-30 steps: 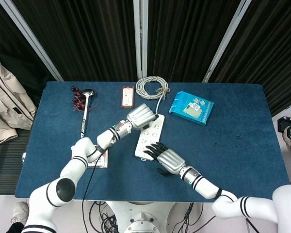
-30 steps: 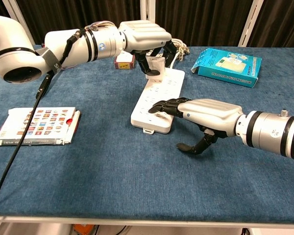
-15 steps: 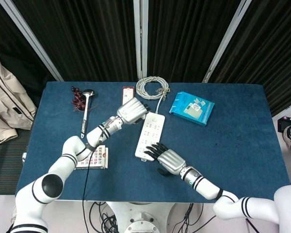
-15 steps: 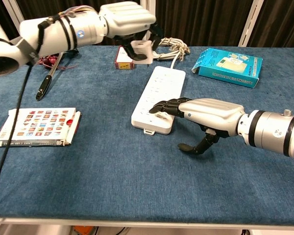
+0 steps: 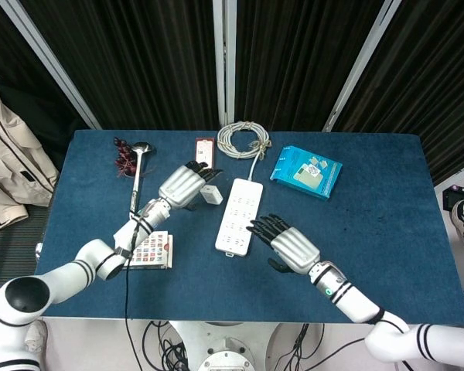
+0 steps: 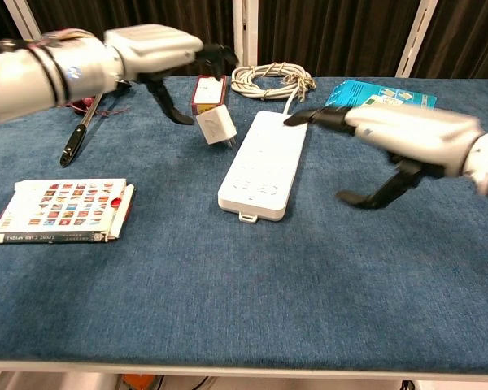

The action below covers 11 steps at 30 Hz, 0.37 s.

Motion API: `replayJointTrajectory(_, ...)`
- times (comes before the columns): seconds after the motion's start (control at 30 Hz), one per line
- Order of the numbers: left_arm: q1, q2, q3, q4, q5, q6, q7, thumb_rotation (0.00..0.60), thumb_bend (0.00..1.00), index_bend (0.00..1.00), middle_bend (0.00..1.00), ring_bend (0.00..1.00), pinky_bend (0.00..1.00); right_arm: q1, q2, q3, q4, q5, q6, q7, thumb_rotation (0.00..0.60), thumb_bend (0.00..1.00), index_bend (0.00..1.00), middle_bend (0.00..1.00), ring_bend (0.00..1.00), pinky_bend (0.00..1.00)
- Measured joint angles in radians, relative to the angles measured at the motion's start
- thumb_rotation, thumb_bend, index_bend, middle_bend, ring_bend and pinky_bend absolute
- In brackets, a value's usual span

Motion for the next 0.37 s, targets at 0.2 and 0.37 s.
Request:
replayJointTrajectory(0.2, 0.203, 0.195, -0.020, -0.245, -0.090, 0.175, 0.071, 0.600, 0.14, 0.10, 0.21, 0.12, 0.16, -0.103, 0.170, -0.023, -0.088, -0.031, 0.156, -0.030, 0.600, 0.31, 0.00, 0.05, 0.00, 0.00)
replayJointTrajectory(0.37, 0.405, 0.326, -0.002, -0.376, -0.163, 0.332, 0.114, 0.600, 0.13, 0.10, 0.18, 0.06, 0.04, -0.226, 0.282, -0.053, -0.113, -0.047, 0.310, -0.005, 0.600, 0.31, 0.00, 0.05, 0.00, 0.00)
